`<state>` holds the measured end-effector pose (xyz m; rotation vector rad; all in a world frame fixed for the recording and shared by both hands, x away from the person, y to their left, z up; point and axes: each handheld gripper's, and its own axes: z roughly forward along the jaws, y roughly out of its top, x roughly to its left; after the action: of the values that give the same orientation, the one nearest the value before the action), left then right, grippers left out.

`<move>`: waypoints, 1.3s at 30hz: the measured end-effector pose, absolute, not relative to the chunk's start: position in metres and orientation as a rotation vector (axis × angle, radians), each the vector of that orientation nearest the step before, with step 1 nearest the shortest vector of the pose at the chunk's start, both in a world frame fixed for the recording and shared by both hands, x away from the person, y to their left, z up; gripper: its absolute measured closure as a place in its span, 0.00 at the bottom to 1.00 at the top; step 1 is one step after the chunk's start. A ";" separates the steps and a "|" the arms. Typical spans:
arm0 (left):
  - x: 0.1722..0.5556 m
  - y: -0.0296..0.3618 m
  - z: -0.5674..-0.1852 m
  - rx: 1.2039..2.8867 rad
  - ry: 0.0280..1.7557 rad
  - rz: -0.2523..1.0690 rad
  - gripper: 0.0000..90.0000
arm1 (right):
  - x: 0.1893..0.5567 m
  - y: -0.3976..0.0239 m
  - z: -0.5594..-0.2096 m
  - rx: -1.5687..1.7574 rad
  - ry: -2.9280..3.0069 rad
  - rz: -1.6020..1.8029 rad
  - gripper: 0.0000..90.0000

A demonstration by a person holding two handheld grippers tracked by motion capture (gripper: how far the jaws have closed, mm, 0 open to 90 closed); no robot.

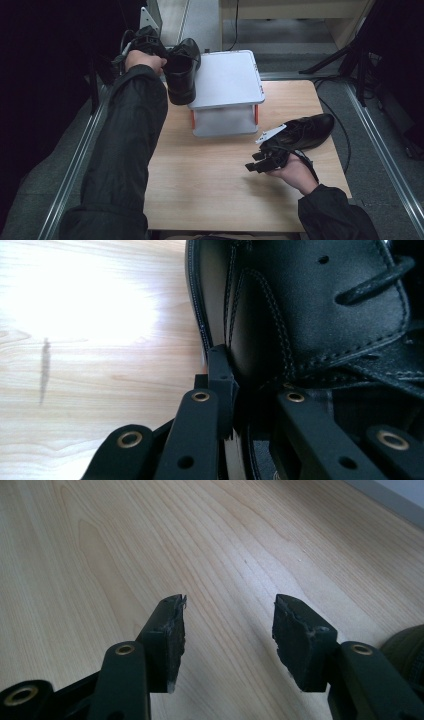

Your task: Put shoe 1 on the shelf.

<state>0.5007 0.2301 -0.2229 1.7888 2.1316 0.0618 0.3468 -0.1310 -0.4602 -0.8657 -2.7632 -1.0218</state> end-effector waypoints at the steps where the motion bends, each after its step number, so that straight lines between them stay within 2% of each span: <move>1: 0.503 0.227 -0.224 1.797 2.129 0.060 0.94 | 0.347 -0.132 -0.460 -0.863 -2.765 -1.027 0.53; 17: 0.521 0.182 -0.242 1.810 2.106 0.033 0.93 | 0.343 -0.141 -0.460 -0.890 -2.751 -1.041 0.53; 30: 0.520 0.176 -0.248 1.790 2.092 -0.010 0.89 | 0.343 -0.142 -0.459 -0.898 -2.750 -1.051 0.53; 39: 0.516 0.176 -0.253 1.809 2.048 -0.041 0.83 | 0.345 -0.140 -0.459 -0.886 -2.753 -1.048 0.53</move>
<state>0.5156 0.1757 -0.2530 1.8095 2.0482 -0.0406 0.3447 -0.1395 -0.4587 -0.8857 -2.7525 -1.0480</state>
